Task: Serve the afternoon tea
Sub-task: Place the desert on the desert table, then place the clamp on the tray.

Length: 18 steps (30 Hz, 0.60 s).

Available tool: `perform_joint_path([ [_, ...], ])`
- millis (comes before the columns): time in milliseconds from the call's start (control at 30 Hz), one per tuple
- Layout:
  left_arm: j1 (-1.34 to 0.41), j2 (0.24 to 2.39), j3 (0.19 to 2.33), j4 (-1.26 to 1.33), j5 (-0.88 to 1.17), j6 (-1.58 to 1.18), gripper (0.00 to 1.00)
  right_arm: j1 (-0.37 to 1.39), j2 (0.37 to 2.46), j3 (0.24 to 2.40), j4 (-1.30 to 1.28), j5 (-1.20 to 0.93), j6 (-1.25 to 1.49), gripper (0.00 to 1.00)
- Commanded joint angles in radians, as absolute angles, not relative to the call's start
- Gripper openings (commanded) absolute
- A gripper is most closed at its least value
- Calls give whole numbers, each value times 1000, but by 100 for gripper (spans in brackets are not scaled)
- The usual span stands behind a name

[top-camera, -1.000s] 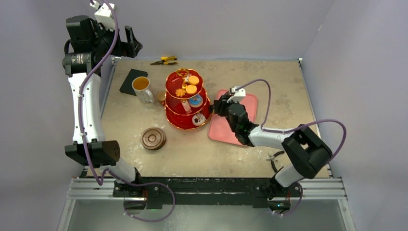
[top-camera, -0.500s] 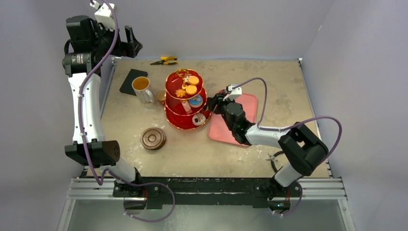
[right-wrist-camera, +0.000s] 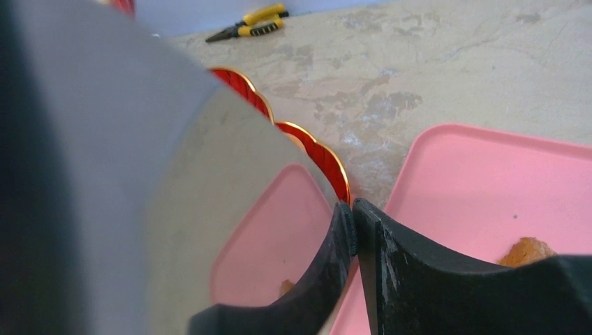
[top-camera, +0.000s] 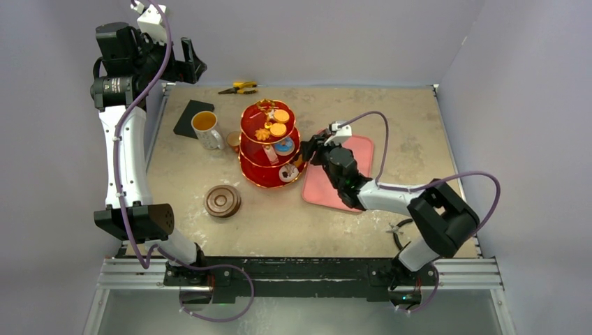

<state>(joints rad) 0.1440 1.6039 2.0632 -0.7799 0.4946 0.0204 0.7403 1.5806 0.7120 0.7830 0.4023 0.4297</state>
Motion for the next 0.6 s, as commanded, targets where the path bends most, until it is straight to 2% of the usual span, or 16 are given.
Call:
perform_joint_path([
  [0,156,1581,2102,-771,511,32,96,721,1462,715,750,421,426,60],
  [100,156,1582,2103,-770,513,31,96,676,1408,708,645,390,451,57],
  [200,155,1583,2101,-770,520,29,96,597,1397,773,431,276,489,51],
  [433,156,1582,2084,-762,549,22,96,533,1530,986,-5,111,424,44],
  [567,155,1580,2085,-766,539,30,96,531,1604,1046,-86,76,391,42],
])
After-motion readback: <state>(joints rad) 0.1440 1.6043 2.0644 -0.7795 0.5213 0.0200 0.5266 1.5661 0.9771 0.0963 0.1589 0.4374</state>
